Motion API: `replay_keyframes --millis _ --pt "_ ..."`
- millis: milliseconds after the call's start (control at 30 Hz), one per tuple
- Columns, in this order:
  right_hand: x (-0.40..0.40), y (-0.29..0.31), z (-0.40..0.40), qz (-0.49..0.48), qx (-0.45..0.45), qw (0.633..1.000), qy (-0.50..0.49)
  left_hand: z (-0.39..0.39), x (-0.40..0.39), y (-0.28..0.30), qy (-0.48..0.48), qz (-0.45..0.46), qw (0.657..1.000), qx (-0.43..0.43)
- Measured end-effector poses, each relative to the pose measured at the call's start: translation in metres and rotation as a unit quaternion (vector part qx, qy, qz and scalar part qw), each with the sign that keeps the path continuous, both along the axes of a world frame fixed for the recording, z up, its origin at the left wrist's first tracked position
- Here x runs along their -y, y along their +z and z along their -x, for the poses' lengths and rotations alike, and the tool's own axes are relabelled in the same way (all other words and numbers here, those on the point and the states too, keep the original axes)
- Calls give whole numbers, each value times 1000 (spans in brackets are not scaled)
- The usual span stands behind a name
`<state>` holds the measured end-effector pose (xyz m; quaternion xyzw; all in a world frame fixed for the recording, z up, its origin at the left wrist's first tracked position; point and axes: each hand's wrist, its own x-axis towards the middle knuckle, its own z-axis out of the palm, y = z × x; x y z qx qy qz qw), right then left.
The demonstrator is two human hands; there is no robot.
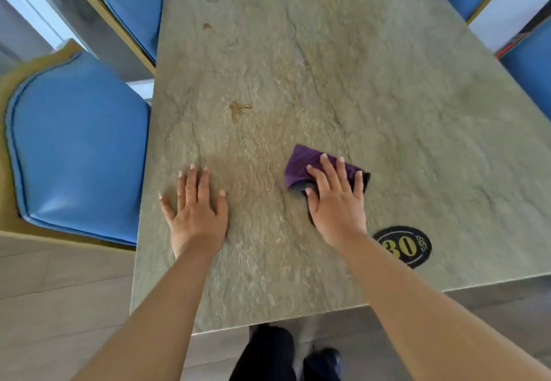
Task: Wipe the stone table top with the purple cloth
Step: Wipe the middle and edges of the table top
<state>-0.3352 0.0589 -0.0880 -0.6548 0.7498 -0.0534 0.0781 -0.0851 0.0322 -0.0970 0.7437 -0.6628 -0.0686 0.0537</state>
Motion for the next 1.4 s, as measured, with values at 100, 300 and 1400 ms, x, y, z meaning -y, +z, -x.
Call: replay_keyframes --millis 100,300,1400 --pt "-14 1 24 -24 -7 991 -134 -1 1 -1 -2 -9 1000 6" --pt "-63 2 -82 -19 -14 986 -166 -1 1 1 -15 -15 1000 -3" --pt "-120 3 -280 2 20 994 -108 -86 42 36 -292 -141 937 -127"
